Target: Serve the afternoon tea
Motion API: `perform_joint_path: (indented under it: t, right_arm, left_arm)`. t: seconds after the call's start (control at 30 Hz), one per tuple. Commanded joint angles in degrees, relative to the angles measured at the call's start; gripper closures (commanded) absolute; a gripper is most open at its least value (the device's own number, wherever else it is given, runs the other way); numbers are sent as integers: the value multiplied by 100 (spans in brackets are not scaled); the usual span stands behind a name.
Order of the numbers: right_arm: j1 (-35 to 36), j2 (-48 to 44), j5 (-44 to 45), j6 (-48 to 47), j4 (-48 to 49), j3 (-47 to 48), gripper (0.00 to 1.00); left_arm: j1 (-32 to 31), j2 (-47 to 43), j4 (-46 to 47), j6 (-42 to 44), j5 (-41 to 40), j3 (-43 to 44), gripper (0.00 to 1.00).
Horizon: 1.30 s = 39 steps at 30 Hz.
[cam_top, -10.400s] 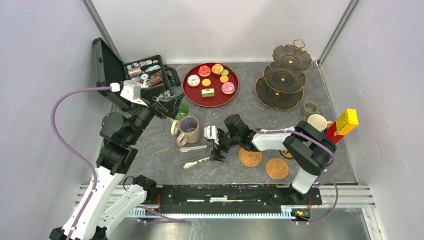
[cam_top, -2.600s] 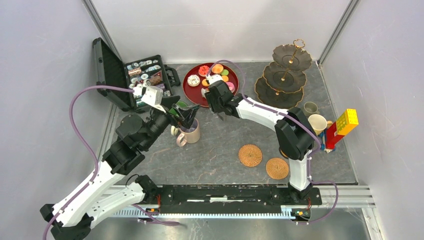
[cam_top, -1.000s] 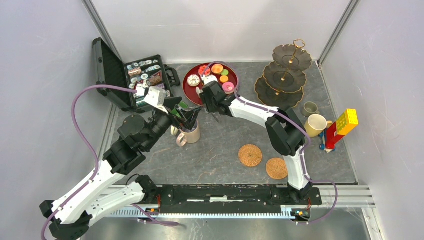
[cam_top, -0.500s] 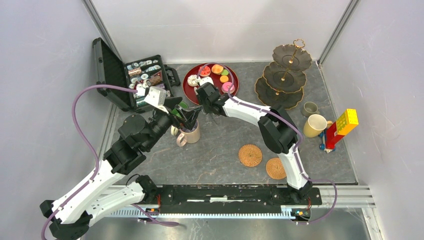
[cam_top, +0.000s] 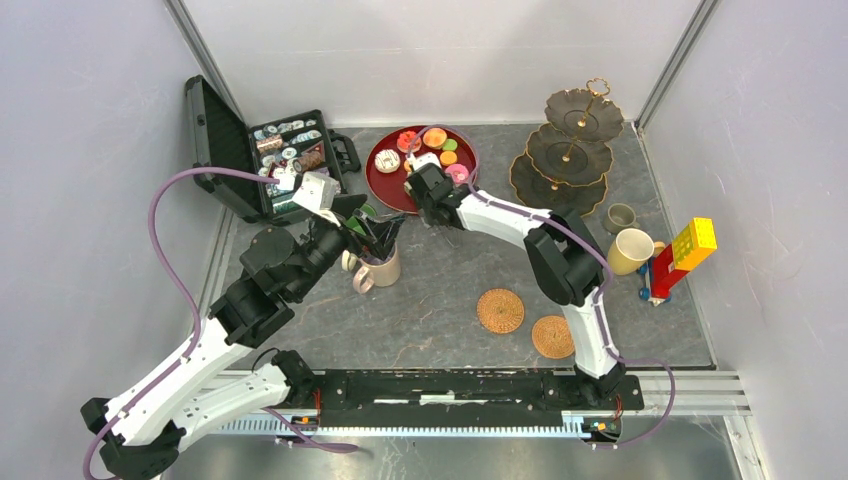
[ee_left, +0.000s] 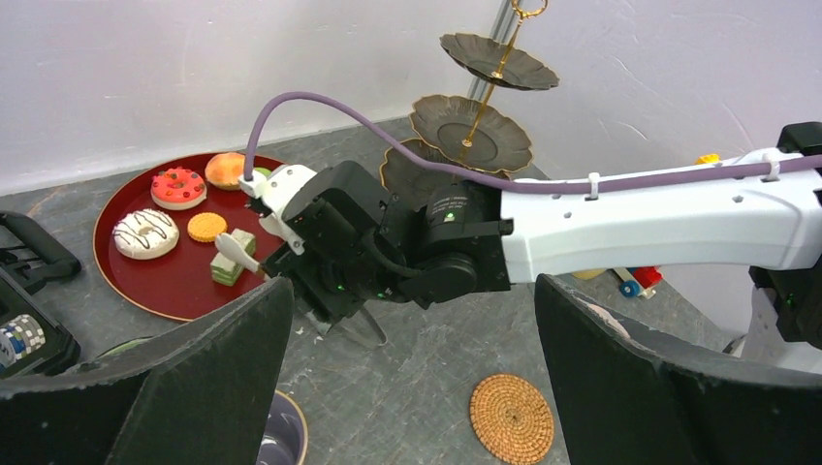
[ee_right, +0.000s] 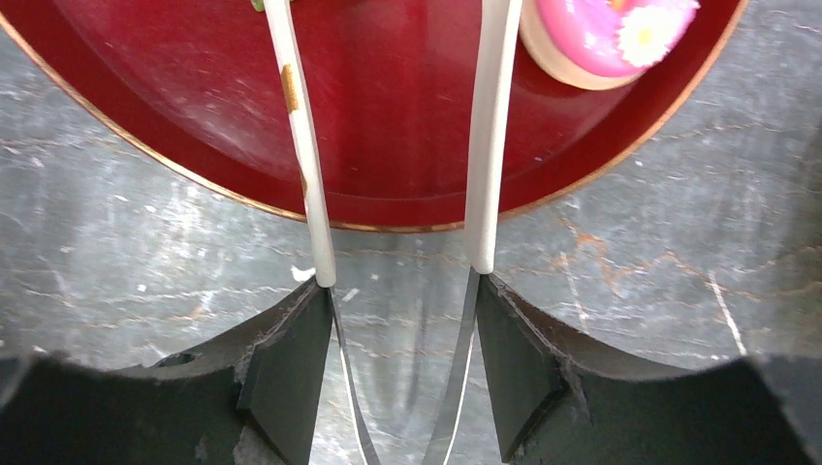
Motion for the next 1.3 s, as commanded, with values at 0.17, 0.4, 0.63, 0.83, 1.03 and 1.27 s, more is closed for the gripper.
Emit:
perform_joint_path:
  t: [0.17,0.4,0.63,0.83,1.03,1.27]
  right_arm:
    - [-193,-1286,-348,-861,644,-876,40]
    - [-262,-1463,-1082,447,30,-681,44]
    - [-259,-1178,-1336,1505,-299,-289,45]
    - [-126,-856,-1392,2027,-494,59,45]
    - [-91,-599,-1389,2339,-629,190,44]
    - [19,-304,-1303,2600,-808,508,43]
  left_arm:
    - [-37,41,128,328,17,174,0]
    - [-41,49,123,307,69,190,0]
    - [-39,9,123,280,104,178,0]
    - [-41,-69,136,275,112,180,0]
    - [-50,-129,149,262,131,166,0]
    - [-94,-165,164,270,122,165,0]
